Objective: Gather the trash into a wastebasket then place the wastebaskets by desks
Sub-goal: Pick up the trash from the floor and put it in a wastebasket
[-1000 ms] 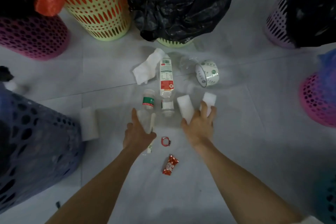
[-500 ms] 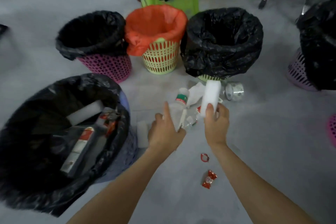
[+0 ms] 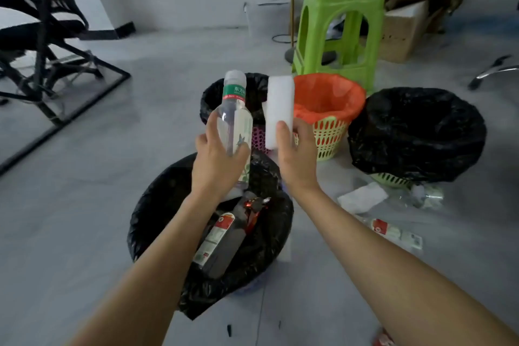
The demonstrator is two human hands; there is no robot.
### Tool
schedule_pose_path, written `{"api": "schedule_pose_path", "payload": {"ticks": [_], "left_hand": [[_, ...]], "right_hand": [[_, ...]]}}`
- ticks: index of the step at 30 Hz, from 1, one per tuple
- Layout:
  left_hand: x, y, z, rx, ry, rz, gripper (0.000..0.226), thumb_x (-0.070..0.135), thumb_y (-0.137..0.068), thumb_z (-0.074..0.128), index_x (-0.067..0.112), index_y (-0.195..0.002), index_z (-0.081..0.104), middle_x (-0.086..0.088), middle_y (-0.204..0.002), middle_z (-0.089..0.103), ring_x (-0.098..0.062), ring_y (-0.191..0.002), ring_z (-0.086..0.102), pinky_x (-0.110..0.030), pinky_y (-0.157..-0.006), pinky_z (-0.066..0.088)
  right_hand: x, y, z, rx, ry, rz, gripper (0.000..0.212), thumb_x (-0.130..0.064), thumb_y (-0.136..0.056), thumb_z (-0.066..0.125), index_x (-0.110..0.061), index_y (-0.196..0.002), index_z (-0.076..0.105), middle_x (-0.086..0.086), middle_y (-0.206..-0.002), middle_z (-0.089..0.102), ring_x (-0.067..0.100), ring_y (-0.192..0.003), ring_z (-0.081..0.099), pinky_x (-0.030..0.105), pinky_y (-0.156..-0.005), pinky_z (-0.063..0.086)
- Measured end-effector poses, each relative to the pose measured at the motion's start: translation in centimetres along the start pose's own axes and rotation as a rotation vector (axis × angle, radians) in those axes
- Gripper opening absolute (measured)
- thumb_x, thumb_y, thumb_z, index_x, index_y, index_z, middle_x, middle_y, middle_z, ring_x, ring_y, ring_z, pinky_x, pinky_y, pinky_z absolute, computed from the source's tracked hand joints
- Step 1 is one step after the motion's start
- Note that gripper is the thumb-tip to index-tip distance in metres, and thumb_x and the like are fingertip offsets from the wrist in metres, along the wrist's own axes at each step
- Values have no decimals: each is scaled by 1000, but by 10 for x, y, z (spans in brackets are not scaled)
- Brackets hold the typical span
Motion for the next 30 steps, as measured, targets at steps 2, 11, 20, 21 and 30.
{"api": "schedule_pose_path", "payload": {"ticks": [2,11,20,21,30], "left_hand": [[-30,-8,-5,-97,-82,-61,72,32,-87,56,32,-147,17,-14,-140,38,-33,-119,48,-38,-90,41],[-139,23,20,-769,-453,-138,73,40,-86,64,25,-147,27,-1,-150,35,-21,-133,41,-31,-108,35],[-156,33,73,-668,-624,-7,51,30,-99,43,19,-147,31,-8,-151,36,-26,-136,39,-36,-111,35],[-157,36,79,-722,-647,-10,51,27,-100,41,16,-148,29,-9,-152,34,-26,-138,37,-36,-112,34],[-105,-17,29,-224,-330,-109,41,22,-97,44,13,-136,50,-12,-138,52,-31,-119,55,-37,-95,46]], "right_hand": [[3,6,22,-97,10,46,34,-48,-82,44,-18,-96,53,0,-101,55,21,-100,54,34,-84,48],[54,83,77,-809,831,-89,61,-36,-89,47,-24,-145,25,5,-146,34,29,-133,33,46,-105,36],[109,118,119,-1139,1205,-41,46,-31,-94,50,-9,-132,38,22,-134,37,40,-125,36,54,-101,34],[116,124,119,-1199,1233,-8,47,-29,-94,49,-6,-134,36,24,-136,34,40,-126,34,51,-100,36],[52,57,83,-758,930,-135,32,-29,-97,39,-13,-108,65,11,-106,67,30,-98,61,35,-74,47]]}}
Point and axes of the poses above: each hand's wrist, its own y-axis away from the middle knuckle, its own z-axis out of the palm, x = y × z, the point moved 10 cm from there along -y, towards the middle knuckle
